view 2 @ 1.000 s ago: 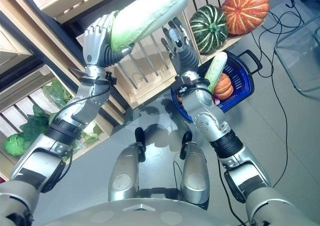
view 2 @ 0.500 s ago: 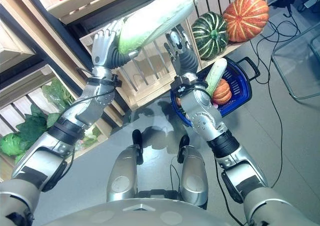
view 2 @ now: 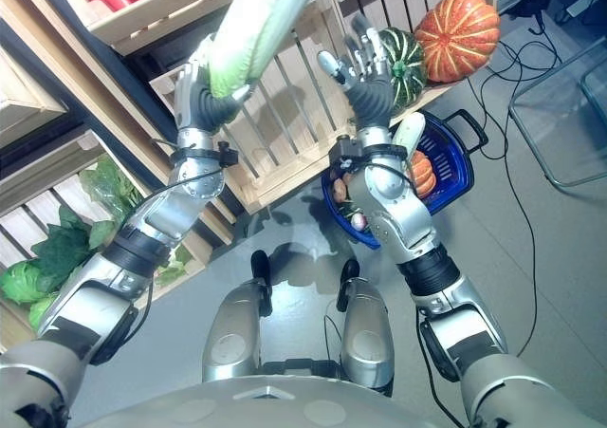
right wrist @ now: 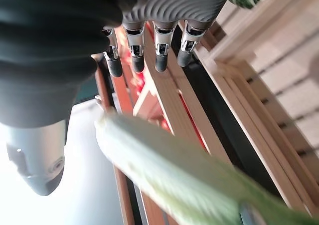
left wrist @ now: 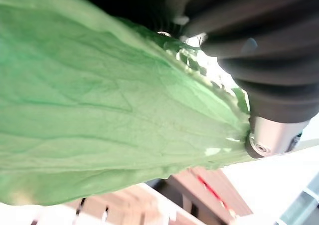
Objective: Pick up fruits and vegetables into the basket
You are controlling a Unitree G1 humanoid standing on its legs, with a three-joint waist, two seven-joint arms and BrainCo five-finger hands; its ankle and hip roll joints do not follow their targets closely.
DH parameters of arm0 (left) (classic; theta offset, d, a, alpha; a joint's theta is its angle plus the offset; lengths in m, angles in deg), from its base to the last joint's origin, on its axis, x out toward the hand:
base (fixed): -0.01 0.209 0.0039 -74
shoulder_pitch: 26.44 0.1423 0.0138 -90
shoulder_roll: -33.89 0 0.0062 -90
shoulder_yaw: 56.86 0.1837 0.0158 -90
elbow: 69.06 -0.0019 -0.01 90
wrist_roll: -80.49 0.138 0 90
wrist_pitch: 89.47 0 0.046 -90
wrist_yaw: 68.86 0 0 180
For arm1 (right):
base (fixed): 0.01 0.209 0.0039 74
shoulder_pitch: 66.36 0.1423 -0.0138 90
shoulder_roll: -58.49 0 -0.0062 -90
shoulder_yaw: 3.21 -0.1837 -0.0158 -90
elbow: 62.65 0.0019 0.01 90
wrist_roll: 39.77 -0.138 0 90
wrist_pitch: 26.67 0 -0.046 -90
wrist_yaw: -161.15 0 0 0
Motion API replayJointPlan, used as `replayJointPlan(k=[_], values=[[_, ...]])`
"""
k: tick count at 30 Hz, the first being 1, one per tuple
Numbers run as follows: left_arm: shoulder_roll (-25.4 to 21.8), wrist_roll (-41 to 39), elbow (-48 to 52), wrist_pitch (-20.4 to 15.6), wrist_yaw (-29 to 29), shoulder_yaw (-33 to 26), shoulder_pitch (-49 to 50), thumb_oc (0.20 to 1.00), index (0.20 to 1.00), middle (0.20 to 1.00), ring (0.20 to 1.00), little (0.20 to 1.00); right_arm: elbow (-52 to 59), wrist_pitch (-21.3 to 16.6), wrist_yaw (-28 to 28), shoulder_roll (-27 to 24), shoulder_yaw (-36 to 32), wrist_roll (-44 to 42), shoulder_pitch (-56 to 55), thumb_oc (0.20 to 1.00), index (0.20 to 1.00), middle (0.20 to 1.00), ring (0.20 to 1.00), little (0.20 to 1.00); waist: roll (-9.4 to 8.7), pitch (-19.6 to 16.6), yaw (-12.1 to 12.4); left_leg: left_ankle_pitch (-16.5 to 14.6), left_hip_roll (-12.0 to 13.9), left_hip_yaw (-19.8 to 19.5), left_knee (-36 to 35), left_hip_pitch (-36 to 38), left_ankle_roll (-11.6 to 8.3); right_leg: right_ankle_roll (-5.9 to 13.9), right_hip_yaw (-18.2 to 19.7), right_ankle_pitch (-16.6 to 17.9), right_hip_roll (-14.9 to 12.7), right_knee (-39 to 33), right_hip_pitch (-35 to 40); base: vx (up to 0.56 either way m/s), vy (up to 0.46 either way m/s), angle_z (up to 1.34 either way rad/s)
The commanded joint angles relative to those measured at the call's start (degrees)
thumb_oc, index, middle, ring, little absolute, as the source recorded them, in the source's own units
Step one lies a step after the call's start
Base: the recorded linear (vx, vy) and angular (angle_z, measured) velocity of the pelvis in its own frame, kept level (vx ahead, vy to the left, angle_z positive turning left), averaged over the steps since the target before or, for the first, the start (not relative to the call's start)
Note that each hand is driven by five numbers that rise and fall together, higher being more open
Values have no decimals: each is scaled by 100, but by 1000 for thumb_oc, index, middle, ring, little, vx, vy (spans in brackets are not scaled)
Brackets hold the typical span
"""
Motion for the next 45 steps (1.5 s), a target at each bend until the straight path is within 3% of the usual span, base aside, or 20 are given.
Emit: replayJointPlan(k=[1,6,11,17,25,34,39,45], values=[[60,-86,624,-707,-501,-351,-1,200,200,200,200,200,583,-189,-404,-42,-271,442,299,1000,1000,1000,1000,1000,5,-339,-105,-849,-118,207,202,454,14,395,180,299,-100,-757,431,0,0,0],[126,-85,792,-1211,-492,-590,61,200,200,200,200,200,475,-267,-479,-80,-476,176,240,1000,1000,1000,1000,1000,0,-385,-83,-888,-132,189,213,511,20,386,199,286,-103,-786,524,28,-3,0],[40,210,962,-1359,-234,-595,20,200,200,200,200,200,286,-391,-50,-32,-428,-430,315,1000,1000,1000,1000,1000,-28,-433,-12,-914,-138,171,217,564,14,373,165,283,-101,-821,623,26,-25,3],[-55,602,929,-1378,81,-436,-24,200,200,200,200,200,87,-480,520,-3,-278,-779,452,1000,1000,1000,1000,1000,-53,-514,76,-915,-144,146,170,644,9,370,111,282,-96,-879,736,45,-26,4],[-283,1287,927,-1331,562,-81,-27,200,200,200,200,200,211,-276,1966,-54,-8,-1950,504,1000,1000,1000,1000,1000,-139,-553,176,-914,-117,132,130,708,9,393,40,295,-80,-930,821,14,-34,6],[-353,1544,942,-1383,1100,323,-107,200,200,200,200,200,138,-83,2688,116,240,-2314,615,1000,1000,1000,1000,1000,-245,-554,267,-933,-81,120,104,741,9,447,-29,342,-43,-1018,895,-2,-43,6],[-415,1905,1001,-1373,1088,469,-210,200,200,200,200,200,165,166,2888,153,369,-2505,696,1000,1000,1000,1000,1000,-291,-530,295,-944,-68,120,117,725,10,456,-40,351,-31,-1023,889,-18,-22,4],[-549,2521,981,-1333,753,698,-379,200,200,200,200,200,-18,254,2475,169,527,-2583,754,1000,1000,1000,1000,1000,-328,-509,311,-943,-42,122,119,703,-5,473,-59,372,-33,-1055,888,0,0,0]])
